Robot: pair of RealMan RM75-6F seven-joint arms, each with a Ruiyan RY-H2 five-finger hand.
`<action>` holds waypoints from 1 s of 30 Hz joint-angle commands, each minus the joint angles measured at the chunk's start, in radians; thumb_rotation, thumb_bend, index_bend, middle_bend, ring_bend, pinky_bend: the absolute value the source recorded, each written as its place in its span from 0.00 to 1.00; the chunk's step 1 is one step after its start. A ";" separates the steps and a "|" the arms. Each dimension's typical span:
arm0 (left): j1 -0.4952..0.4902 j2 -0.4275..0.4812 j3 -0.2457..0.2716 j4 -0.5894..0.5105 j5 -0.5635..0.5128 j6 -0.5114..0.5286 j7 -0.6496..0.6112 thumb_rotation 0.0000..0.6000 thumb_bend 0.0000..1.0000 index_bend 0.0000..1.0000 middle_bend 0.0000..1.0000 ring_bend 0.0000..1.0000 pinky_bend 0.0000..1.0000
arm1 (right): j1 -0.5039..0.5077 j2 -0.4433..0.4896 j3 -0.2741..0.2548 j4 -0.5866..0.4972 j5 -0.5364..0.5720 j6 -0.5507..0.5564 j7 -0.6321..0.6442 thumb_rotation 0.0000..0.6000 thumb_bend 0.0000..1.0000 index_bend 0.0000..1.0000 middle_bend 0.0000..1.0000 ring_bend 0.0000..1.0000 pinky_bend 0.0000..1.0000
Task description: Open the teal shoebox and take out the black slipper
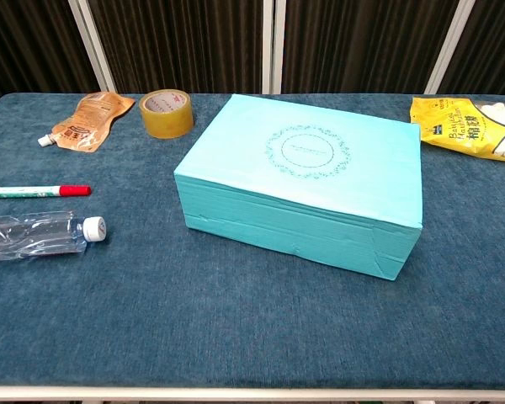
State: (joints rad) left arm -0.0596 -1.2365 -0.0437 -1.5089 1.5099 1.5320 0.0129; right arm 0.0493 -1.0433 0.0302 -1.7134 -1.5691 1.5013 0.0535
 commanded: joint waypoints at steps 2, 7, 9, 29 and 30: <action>-0.006 0.001 -0.002 -0.007 -0.001 -0.008 0.008 1.00 0.16 0.16 0.17 0.07 0.07 | 0.005 -0.006 -0.001 0.014 -0.010 -0.002 0.014 1.00 0.07 0.01 0.08 0.01 0.09; -0.011 0.006 0.000 -0.019 0.002 -0.015 0.021 1.00 0.16 0.16 0.17 0.07 0.07 | 0.011 -0.007 -0.002 0.031 -0.027 0.001 0.029 1.00 0.07 0.01 0.08 0.01 0.09; -0.013 0.006 0.002 -0.021 0.004 -0.018 0.025 1.00 0.16 0.16 0.17 0.07 0.07 | 0.020 -0.011 -0.002 0.042 -0.038 -0.006 0.036 1.00 0.07 0.01 0.08 0.01 0.09; -0.018 0.019 0.000 -0.053 -0.029 -0.042 0.043 1.00 0.16 0.16 0.17 0.07 0.07 | 0.463 -0.425 0.064 0.663 -0.143 -0.380 0.149 1.00 0.03 0.01 0.08 0.00 0.06; -0.017 0.021 0.000 -0.056 -0.031 -0.042 0.046 1.00 0.16 0.16 0.17 0.07 0.07 | 0.478 -0.455 0.060 0.707 -0.153 -0.371 0.171 1.00 0.03 0.01 0.07 0.00 0.05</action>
State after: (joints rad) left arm -0.0772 -1.2166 -0.0440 -1.5641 1.4794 1.4897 0.0581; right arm 0.4563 -1.3949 0.0882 -1.1314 -1.6971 1.1539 0.1614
